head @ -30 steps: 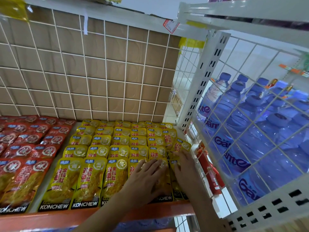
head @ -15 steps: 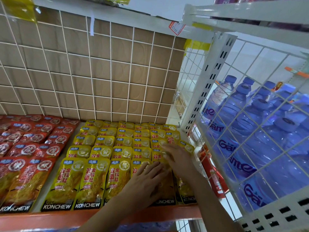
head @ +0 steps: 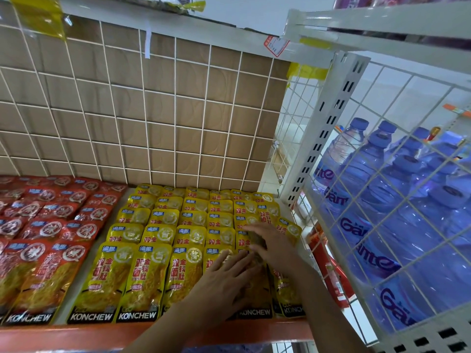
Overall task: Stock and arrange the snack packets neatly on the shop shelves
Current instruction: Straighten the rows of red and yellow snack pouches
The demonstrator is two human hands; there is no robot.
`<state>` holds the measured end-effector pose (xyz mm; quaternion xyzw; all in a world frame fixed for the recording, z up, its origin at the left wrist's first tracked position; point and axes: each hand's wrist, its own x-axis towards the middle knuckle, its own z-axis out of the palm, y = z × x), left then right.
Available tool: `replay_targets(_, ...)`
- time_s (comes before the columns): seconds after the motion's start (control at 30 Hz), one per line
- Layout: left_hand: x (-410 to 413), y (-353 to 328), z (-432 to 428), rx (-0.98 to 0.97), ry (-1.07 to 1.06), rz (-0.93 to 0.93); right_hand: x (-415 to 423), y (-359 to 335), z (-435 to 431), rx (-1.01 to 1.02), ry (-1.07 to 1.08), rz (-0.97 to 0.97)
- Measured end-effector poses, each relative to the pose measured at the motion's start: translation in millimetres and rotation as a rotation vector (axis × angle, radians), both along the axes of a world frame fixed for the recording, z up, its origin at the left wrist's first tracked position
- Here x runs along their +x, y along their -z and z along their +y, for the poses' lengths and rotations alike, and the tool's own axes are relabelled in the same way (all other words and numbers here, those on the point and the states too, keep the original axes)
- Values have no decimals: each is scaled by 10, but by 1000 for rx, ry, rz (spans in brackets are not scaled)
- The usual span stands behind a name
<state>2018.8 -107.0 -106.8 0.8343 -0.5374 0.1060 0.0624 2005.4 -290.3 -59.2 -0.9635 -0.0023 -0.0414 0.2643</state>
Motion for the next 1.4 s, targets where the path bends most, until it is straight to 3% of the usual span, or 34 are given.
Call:
replay_targets(0.6,7,30,-16,50,-15,24,48,-3,-67,-10,-35,38)
replay_targets(1.17,-5,-41,-12,90,-9,68,59,51,-108,110,-25,14)
replay_targets(1.3,-15,-72,-1,76,-24,76,63,82,-124,181,-5,-43)
replay_targets(1.4,5,-123,-26,54,-58,126,119,86,-142,196,123,-163)
